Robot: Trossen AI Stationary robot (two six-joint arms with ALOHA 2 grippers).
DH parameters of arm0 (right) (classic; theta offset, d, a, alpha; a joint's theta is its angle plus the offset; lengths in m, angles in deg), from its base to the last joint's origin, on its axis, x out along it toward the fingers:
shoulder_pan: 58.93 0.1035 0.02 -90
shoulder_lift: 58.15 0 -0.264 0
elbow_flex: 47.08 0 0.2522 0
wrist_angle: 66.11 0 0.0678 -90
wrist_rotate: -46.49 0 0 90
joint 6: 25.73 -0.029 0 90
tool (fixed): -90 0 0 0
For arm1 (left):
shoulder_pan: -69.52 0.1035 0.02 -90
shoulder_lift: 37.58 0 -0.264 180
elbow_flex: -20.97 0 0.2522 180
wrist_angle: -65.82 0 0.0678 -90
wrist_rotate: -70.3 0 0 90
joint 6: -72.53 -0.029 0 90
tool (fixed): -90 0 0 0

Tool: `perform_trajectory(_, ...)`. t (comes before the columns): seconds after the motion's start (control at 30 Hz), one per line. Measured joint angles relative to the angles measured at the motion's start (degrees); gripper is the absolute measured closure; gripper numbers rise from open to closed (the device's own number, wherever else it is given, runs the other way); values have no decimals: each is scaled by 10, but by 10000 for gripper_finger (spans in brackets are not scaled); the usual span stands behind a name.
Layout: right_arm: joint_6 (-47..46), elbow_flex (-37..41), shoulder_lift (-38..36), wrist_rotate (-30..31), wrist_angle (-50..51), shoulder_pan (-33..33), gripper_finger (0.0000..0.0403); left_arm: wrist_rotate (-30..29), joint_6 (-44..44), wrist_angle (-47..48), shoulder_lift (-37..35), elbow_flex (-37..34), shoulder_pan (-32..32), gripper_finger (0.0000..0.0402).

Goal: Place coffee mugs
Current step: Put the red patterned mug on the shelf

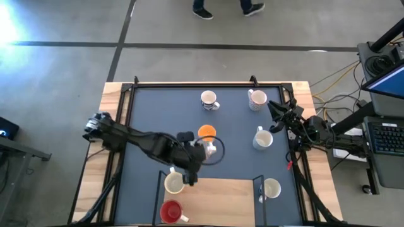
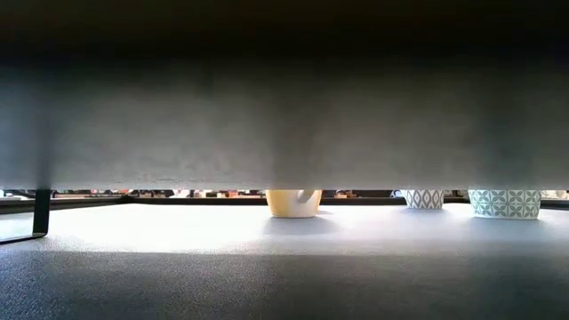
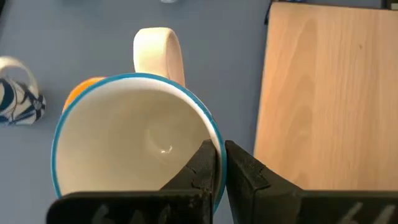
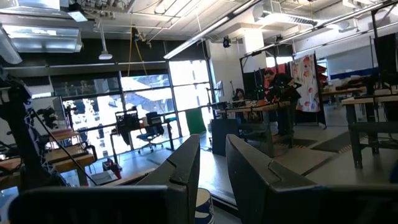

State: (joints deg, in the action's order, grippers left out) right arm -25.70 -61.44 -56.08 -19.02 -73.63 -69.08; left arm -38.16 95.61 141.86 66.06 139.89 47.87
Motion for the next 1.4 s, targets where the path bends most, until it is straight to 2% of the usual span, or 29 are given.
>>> perform_trajectory(0.23, 0, 0, 0, 0, 0, 0, 335, 0, 43, 106, 116, 154, -32, 398)
perform_trajectory(0.43, 0, 0, 0, 0, 0, 0, 335, 0, 46, 188, 206, 295, -62, 397)
perform_trajectory(0.6, 0, 0, 0, 0, 0, 0, 335, 29, 46, 153, 201, 268, -74, 397)
perform_trajectory(0.77, 0, 0, 0, -1, 1, 0, 335, 44, 42, 144, 201, 271, -98, 397)
perform_trajectory(1.0, 0, 0, 0, 0, 1, 0, 335, 110, 20, 143, 201, 272, -114, 396)
perform_trajectory(1.13, 0, 0, 0, 0, 1, 0, 335, 115, -17, 121, 201, 269, -125, 396)
perform_trajectory(1.4, 0, 0, 0, 0, 0, 0, 335, 121, -27, 96, 201, 242, -132, 396)
